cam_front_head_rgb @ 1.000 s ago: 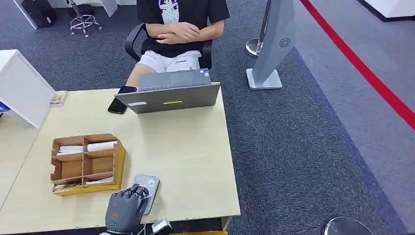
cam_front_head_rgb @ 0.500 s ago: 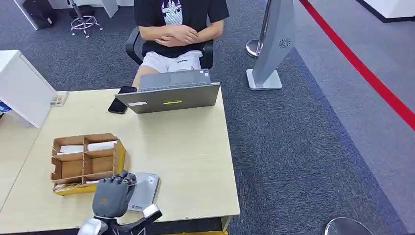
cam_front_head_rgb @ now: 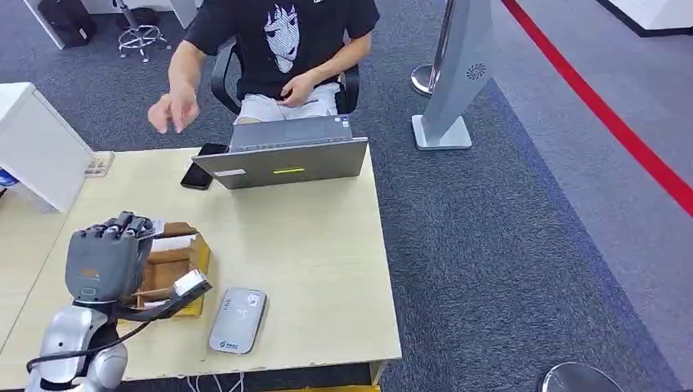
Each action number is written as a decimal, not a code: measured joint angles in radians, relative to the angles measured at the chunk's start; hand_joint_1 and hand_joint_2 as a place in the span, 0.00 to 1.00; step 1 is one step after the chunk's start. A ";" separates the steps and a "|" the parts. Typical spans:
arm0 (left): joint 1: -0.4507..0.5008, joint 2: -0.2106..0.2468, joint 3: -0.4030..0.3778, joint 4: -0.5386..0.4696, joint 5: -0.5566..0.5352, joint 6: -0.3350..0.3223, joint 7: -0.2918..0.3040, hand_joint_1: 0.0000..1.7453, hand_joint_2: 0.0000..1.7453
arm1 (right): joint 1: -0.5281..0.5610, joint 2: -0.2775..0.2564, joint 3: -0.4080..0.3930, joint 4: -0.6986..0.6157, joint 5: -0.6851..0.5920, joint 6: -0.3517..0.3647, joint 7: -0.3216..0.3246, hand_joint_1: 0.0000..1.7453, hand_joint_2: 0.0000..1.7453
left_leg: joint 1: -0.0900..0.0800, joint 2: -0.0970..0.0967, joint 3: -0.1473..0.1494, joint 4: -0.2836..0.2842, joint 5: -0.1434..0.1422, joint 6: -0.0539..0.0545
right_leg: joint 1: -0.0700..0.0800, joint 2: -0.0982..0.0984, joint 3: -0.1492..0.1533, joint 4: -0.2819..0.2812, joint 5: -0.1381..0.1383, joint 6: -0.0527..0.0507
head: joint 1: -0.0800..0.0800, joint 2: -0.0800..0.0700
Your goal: Pass the card to the sensor for recognition and then transmit it.
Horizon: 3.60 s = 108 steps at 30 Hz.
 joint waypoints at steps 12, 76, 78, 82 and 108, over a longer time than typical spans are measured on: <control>-0.086 0.092 0.085 0.047 0.014 -0.015 0.017 1.00 1.00 | 0.000 0.000 0.012 0.000 0.024 0.001 0.010 0.00 1.00 | 0.000 0.001 0.000 0.000 0.000 0.000 | 0.000 0.001 -0.001 0.001 0.000 0.000 | 0.000 0.000; 0.306 0.190 0.050 -0.338 -0.039 -0.170 -0.052 0.00 1.00 | 0.005 0.000 -0.013 0.001 0.002 -0.022 0.004 0.00 1.00 | 0.000 0.002 -0.001 0.000 -0.001 -0.001 | 0.000 0.002 -0.002 0.000 -0.001 0.000 | 0.000 0.000; 0.339 0.241 0.032 -0.340 -0.054 -0.200 -0.034 0.00 1.00 | 0.007 0.000 -0.021 0.001 -0.001 -0.023 0.005 0.00 1.00 | 0.000 0.002 -0.001 0.000 -0.002 -0.001 | 0.000 0.002 -0.002 0.000 -0.001 0.000 | 0.000 0.000; 0.383 0.290 -0.001 -0.339 -0.056 -0.229 0.005 0.00 1.00 | 0.008 0.000 -0.031 0.001 0.000 -0.020 0.006 0.00 1.00 | 0.000 0.002 -0.001 0.000 -0.002 -0.001 | 0.000 0.002 -0.002 0.000 -0.001 0.000 | 0.000 0.000; 0.388 0.343 0.030 -0.047 0.022 -0.022 0.033 0.00 1.00 | 0.010 0.000 -0.040 0.001 0.052 -0.018 0.010 0.00 1.00 | 0.000 0.002 -0.001 0.000 -0.002 -0.001 | 0.000 0.002 -0.002 0.000 -0.001 0.000 | 0.000 0.000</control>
